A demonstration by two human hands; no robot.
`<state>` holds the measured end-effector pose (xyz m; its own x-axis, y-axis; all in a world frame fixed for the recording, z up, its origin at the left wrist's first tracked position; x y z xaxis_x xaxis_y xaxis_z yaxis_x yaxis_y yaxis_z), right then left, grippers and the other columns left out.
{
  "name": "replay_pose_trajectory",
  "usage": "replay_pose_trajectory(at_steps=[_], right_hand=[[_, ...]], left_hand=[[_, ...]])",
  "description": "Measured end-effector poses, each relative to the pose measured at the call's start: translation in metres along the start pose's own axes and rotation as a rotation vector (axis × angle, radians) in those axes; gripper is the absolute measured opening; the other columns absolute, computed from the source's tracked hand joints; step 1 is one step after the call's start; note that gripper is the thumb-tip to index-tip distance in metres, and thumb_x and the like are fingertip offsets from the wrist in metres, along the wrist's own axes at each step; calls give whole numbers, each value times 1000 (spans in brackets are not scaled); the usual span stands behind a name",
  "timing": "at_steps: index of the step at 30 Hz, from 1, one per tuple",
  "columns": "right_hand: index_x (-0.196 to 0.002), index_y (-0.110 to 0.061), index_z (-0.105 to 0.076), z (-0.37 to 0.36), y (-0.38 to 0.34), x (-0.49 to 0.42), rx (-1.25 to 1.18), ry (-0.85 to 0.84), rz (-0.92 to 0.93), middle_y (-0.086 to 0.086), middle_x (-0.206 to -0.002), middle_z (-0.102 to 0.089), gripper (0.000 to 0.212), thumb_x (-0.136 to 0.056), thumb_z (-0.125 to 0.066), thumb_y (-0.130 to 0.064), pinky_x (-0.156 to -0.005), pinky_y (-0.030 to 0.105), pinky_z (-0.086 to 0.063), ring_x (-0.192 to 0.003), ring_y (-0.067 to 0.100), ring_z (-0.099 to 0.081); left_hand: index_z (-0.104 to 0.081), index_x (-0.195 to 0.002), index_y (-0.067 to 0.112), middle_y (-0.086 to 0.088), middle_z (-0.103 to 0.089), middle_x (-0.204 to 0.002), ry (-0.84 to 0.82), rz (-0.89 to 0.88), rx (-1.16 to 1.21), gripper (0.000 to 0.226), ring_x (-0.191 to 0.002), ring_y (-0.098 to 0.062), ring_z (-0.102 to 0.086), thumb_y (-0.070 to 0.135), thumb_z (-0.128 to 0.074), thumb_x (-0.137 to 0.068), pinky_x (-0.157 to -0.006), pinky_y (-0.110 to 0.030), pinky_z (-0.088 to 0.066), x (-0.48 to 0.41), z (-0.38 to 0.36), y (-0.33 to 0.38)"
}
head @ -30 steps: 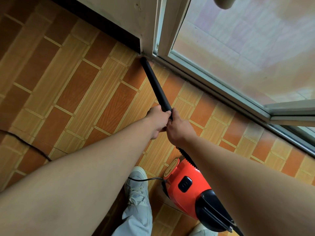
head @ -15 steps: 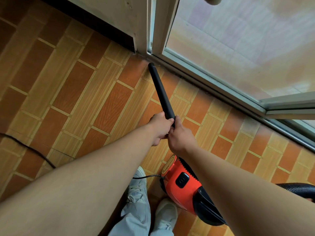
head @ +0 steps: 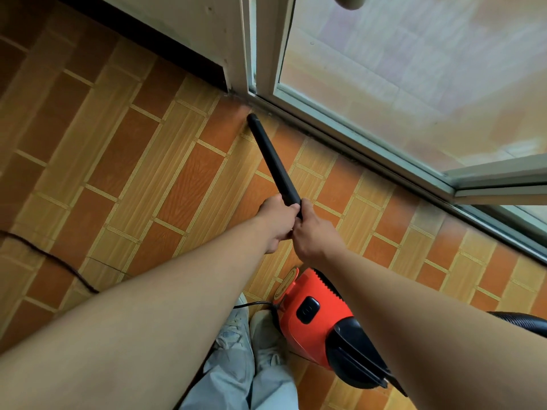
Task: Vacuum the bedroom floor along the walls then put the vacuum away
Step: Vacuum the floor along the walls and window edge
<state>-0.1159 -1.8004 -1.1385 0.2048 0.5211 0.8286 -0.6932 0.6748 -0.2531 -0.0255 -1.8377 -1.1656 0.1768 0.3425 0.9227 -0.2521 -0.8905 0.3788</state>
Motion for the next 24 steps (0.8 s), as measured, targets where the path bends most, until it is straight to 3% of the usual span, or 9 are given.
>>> replay_pose_trajectory(at_steps=[3, 6, 9, 11, 14, 17, 19, 24], right_hand=[[-162, -29, -7, -1, -17, -7, -14, -21, 41, 15, -101, -64, 58, -108, -25, -39, -72, 47, -59, -85, 35, -68], [-163, -29, -4, -1, -33, -12, -7, -52, 65, 11, -95, -58, 60, -108, -27, -38, -78, 54, -61, -87, 37, -68], [-164, -27, 1, -1, -46, -16, 25, -78, 85, 14, -101, -60, 62, -109, -28, -35, -79, 54, -60, -90, 37, -69], [-164, -25, 1, -1, -53, -18, 48, -90, 96, 17, -111, -64, 63, -109, -30, -32, -81, 54, -60, -93, 37, -68], [-163, -24, 4, -3, -62, -22, 63, -110, 100, 20, -116, -64, 67, -108, -33, -27, -83, 54, -60, -95, 38, -69], [-163, -27, 5, -3, -73, -23, 38, -126, 92, 18, -113, -62, 67, -108, -33, -27, -82, 54, -61, -96, 39, -70], [-163, -26, 1, -5, -79, -25, 32, -139, 95, 18, -113, -63, 66, -108, -34, -25, -77, 49, -62, -91, 38, -70], [-163, -21, 5, -18, -90, -33, 70, -171, 116, 18, -133, -57, 71, -105, -35, -17, -62, 38, -55, -78, 31, -66]], left_hand=[[-56, -118, 29, -4, -69, -114, 24, -7, 18, 17, -105, -23, -70, 16, -52, -107, -92, -42, -61, -3, 14, 9], [-51, -123, 30, 0, -67, -104, 52, -7, 33, 21, -96, -19, -69, 16, -52, -108, -92, -40, -60, -6, 28, 19], [-50, -144, 22, -5, -68, -119, 75, 7, 25, 37, -101, -22, -70, 17, -53, -107, -88, -40, -61, -8, 37, 22], [-45, -150, 19, -8, -66, -125, 82, 9, 49, 43, -101, -21, -68, 15, -52, -108, -75, -35, -61, -7, 42, 25], [-47, -147, 17, -8, -67, -122, 93, 16, 72, 39, -93, -19, -68, 13, -50, -108, -73, -34, -59, -6, 50, 32], [-53, -131, 20, -9, -68, -120, 110, 31, 61, 24, -91, -19, -67, 12, -49, -108, -74, -35, -59, -2, 59, 40], [-51, -120, 22, -9, -67, -117, 124, 48, 42, 16, -90, -19, -67, 12, -50, -108, -73, -36, -59, 0, 66, 44], [-55, -123, 17, -9, -69, -115, 130, 75, 4, 17, -89, -20, -68, 11, -51, -107, -74, -40, -60, -4, 79, 46]])
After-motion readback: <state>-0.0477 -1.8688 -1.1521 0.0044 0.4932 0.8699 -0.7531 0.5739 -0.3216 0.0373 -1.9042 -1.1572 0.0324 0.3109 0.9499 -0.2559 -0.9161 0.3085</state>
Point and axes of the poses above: each hand's wrist, its own x-axis away from the middle knuckle, its own z-axis out of the back of the hand, y = z × x, the point moved 6 cm from there along -x, towards the middle knuckle
